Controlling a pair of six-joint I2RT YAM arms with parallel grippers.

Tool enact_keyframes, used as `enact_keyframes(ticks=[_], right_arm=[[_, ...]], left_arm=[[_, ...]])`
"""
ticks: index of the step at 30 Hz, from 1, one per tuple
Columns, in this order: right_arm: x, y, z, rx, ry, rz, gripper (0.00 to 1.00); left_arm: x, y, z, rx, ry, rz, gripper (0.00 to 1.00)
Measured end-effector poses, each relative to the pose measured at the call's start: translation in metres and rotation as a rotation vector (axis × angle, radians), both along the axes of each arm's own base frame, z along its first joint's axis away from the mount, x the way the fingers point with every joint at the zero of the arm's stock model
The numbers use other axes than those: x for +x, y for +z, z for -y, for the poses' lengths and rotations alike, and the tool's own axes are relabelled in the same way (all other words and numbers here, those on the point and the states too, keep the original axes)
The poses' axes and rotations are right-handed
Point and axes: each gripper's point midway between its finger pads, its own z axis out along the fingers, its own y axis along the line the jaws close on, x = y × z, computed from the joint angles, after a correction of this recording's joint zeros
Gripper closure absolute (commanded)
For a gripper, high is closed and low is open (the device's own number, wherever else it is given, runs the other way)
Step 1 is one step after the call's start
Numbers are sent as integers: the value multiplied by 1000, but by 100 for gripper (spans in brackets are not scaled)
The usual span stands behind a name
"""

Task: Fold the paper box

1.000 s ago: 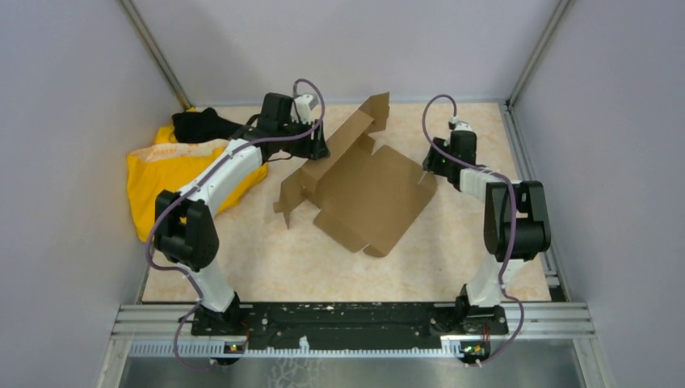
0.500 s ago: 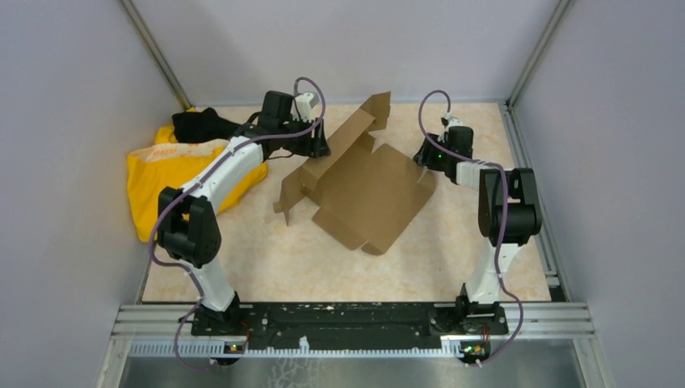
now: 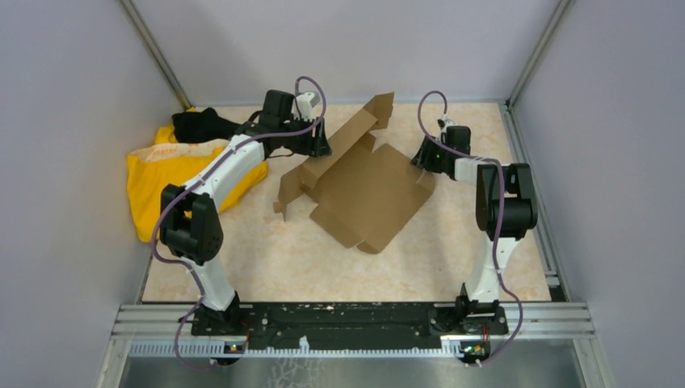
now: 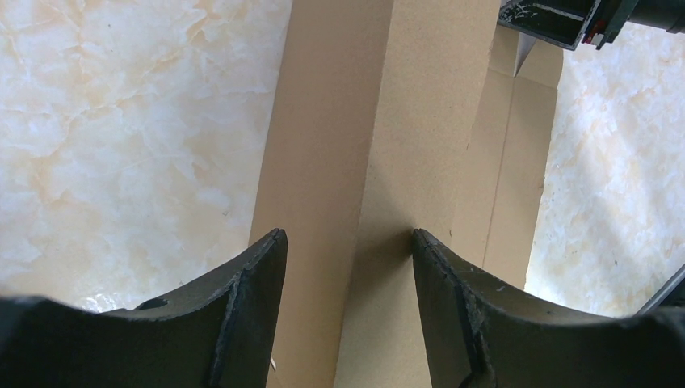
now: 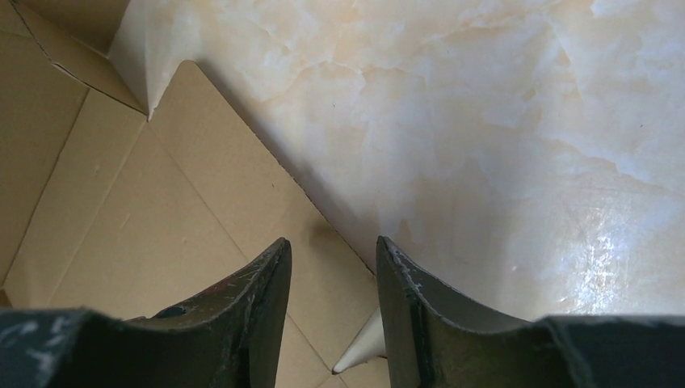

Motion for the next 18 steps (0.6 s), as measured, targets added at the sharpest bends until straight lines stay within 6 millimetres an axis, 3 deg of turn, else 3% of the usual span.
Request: enact_keyframes(ticks=[6, 18], right_arm=[[-10, -5, 4, -23, -2, -29, 63], [-66, 0, 17, -89, -30, -109, 65]], left_arm=[[4, -2, 1, -1, 0, -5, 36], [3, -3, 3, -10, -12, -14, 36]])
